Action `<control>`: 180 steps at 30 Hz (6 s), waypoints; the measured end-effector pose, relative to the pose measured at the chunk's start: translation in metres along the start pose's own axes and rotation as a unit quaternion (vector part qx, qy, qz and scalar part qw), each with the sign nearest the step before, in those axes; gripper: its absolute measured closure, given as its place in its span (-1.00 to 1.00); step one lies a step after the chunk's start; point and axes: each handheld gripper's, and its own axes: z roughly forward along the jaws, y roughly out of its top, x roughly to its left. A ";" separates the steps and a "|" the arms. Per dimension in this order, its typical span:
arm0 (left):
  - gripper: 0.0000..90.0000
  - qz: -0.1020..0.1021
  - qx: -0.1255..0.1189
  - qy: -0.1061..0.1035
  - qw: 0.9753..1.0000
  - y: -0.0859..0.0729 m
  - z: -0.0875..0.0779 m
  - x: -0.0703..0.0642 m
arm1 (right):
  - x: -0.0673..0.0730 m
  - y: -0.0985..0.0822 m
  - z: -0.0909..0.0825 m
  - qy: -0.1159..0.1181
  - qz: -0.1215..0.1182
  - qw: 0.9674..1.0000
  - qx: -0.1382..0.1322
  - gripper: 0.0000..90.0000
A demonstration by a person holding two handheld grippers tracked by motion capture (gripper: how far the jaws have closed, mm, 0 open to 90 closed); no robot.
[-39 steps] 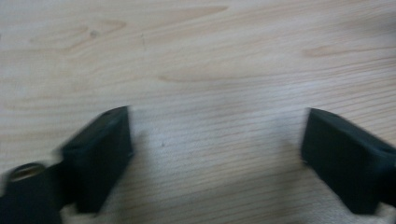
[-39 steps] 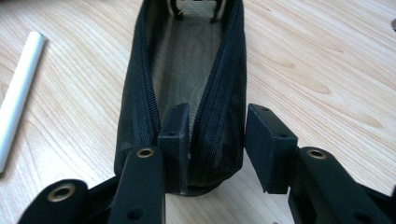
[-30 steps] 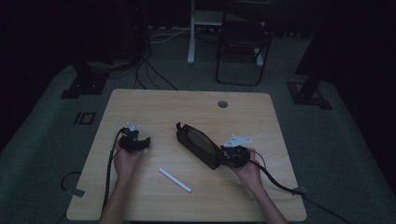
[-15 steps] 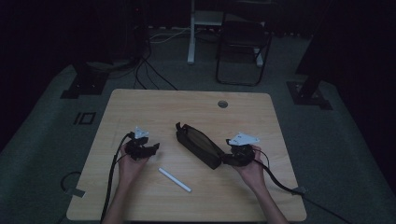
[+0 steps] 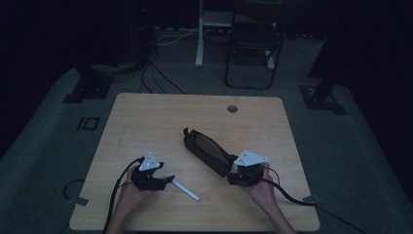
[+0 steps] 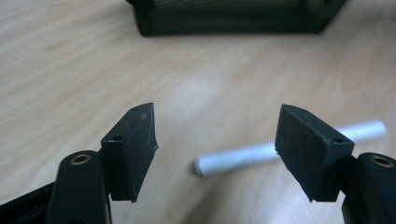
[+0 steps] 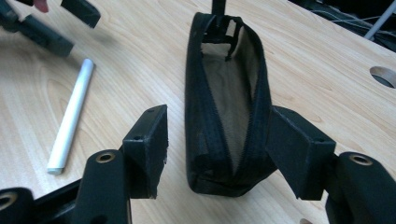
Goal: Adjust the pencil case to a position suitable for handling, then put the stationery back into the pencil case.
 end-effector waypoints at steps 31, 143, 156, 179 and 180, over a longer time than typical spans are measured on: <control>-0.20 0.038 0.046 -0.031 0.998 -0.015 0.026 -0.014 | 0.022 -0.009 0.000 0.051 -0.046 0.998 -0.005 -0.07; -0.45 -0.002 0.028 0.032 0.999 0.010 0.065 -0.027 | 0.033 -0.031 0.002 0.084 -0.051 0.994 0.051 0.75; -0.44 -0.002 0.028 0.031 0.999 0.010 0.065 -0.027 | 0.033 -0.024 -0.007 0.075 -0.055 0.995 0.033 0.75; -0.45 -0.002 0.028 0.032 0.999 0.010 0.065 -0.027 | 0.026 -0.014 -0.020 0.077 -0.038 0.996 0.010 0.75; -0.45 -0.002 0.028 0.032 0.999 0.010 0.065 -0.027 | 0.026 -0.014 -0.020 0.078 -0.037 0.996 0.009 0.75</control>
